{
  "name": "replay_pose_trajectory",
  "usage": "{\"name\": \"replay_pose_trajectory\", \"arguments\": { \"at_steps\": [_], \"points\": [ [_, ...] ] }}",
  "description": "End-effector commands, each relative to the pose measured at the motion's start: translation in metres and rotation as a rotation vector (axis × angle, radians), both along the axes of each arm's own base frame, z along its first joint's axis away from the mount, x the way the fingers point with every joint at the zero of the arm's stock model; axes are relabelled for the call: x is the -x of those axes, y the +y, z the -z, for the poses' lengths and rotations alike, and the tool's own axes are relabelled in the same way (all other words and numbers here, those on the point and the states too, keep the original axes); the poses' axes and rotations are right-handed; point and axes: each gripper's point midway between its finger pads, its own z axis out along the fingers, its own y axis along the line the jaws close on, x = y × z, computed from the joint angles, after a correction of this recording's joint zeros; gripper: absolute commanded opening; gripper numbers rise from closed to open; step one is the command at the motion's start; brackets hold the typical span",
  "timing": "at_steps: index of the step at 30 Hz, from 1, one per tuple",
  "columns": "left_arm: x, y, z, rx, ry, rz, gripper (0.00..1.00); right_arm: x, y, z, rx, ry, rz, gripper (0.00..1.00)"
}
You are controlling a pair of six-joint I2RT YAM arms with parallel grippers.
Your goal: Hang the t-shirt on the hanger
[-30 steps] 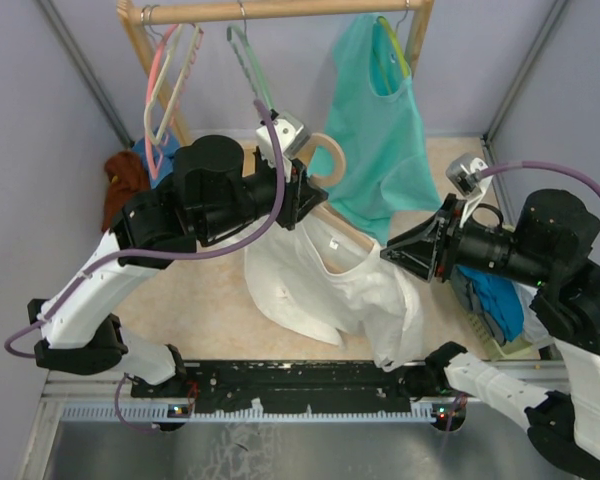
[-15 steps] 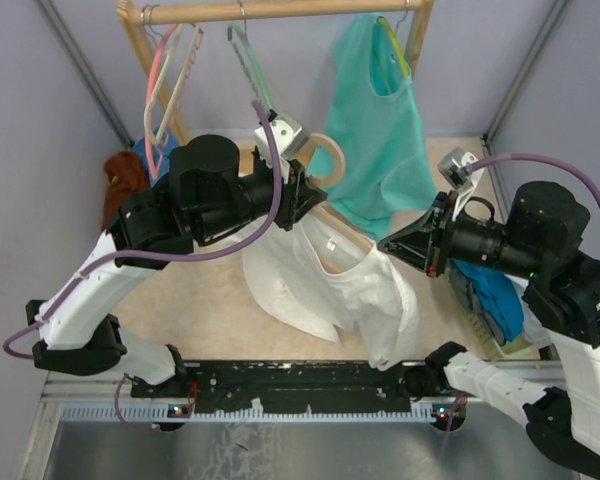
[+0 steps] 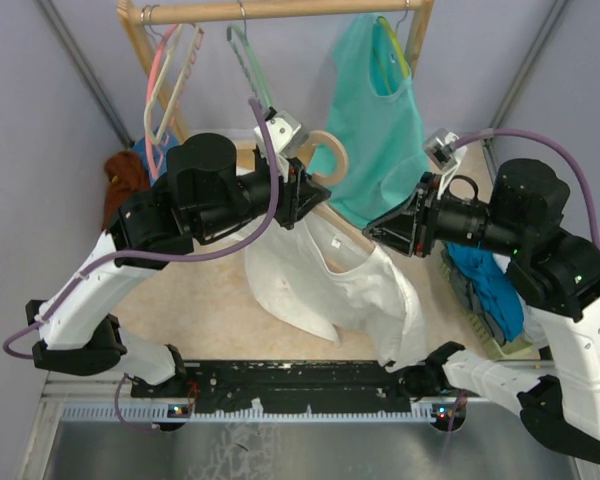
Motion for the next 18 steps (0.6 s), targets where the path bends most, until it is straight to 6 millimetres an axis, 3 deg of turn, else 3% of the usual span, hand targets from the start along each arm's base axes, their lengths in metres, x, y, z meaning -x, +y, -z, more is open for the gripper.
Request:
{"name": "replay_pose_trajectory", "arguments": {
  "at_steps": [1,3,6,18],
  "points": [
    [0.004,0.009,-0.035,0.100,-0.056,0.005,0.05,0.008,-0.008,-0.031,-0.053,-0.088,0.018,0.35],
    [0.004,0.010,-0.034,0.098,-0.055,0.003,0.06,0.011,-0.013,-0.032,-0.050,-0.094,0.035,0.48],
    [0.004,0.009,-0.032,0.090,-0.051,0.003,0.06,0.017,-0.019,-0.029,-0.046,-0.091,0.050,0.53],
    [0.002,0.009,-0.031,0.091,-0.053,-0.004,0.06,0.040,-0.023,-0.009,-0.045,-0.041,-0.003,0.43]
  ]
}}
